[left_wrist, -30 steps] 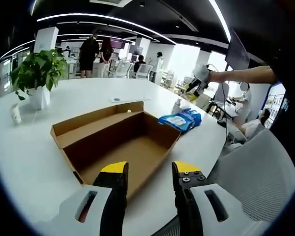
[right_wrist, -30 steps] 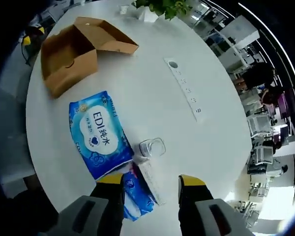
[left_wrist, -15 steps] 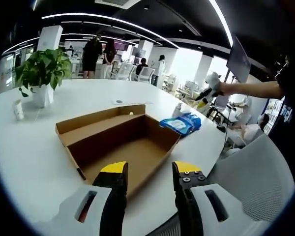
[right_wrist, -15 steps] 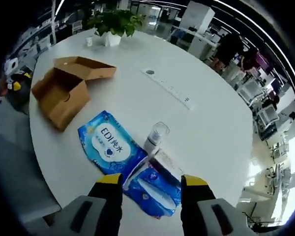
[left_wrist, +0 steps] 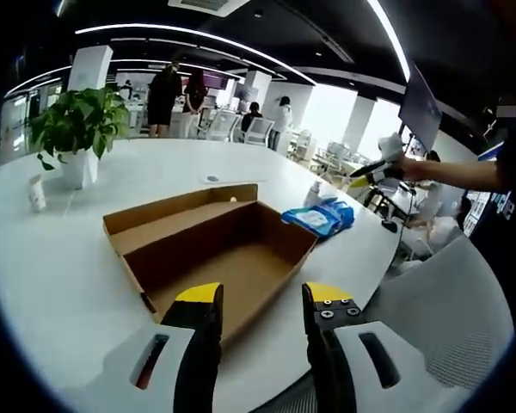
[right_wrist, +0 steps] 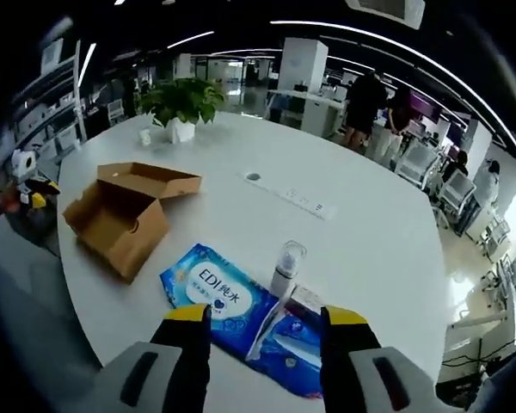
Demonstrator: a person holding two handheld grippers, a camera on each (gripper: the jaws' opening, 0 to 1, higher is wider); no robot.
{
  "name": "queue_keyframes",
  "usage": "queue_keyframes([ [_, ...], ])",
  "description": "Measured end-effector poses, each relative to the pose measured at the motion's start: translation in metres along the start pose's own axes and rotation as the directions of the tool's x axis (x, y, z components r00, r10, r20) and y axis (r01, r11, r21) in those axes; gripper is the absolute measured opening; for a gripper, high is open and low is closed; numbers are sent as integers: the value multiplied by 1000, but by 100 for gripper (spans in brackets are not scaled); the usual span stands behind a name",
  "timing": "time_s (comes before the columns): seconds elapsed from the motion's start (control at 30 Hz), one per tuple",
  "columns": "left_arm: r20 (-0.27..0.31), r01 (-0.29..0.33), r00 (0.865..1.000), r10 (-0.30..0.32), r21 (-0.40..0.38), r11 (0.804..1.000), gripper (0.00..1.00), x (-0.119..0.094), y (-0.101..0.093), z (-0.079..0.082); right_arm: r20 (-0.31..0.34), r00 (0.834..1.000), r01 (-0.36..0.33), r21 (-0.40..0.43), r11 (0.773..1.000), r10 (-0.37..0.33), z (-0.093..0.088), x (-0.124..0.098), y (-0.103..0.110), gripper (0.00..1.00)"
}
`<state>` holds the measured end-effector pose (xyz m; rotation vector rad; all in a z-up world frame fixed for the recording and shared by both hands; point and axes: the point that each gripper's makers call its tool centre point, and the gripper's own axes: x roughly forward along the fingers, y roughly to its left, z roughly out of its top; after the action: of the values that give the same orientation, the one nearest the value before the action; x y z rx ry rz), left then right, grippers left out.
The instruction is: Operate the shoe box by opening the lid, removing the specified soft item, and placing it in the target area until the item is outside and the box remains undamaged.
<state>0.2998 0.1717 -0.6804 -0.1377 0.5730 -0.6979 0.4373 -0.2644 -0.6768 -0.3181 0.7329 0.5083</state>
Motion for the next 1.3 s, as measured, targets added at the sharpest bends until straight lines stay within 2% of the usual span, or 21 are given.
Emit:
queue_keyframes([
  [0.23,12,7,1000,-7,5,1000,37,3,-4,5,54,998,-25,23,999,23,5,3,25,51],
  [0.43,9,7,1000,-7,9,1000,37,3,-7,3,86,995,-51,47,998,47,12,10,49,53],
  [0.63,19,-11,1000,11,0,1000,37,-1,-2,2,140,987,-94,103,990,79,21,17,75,53],
  [0.8,24,-25,999,26,-9,1000,37,-5,2,2,160,982,-121,109,987,102,24,21,96,53],
  [0.9,28,-31,999,32,-21,999,37,-6,4,2,202,970,-163,139,977,133,33,21,110,54],
  [1.0,33,-40,999,41,-29,999,37,-8,7,2,229,963,-183,154,971,145,39,19,116,54],
  [1.3,37,-74,996,76,-54,996,37,-9,16,-1,246,954,-213,147,966,173,44,20,138,54],
])
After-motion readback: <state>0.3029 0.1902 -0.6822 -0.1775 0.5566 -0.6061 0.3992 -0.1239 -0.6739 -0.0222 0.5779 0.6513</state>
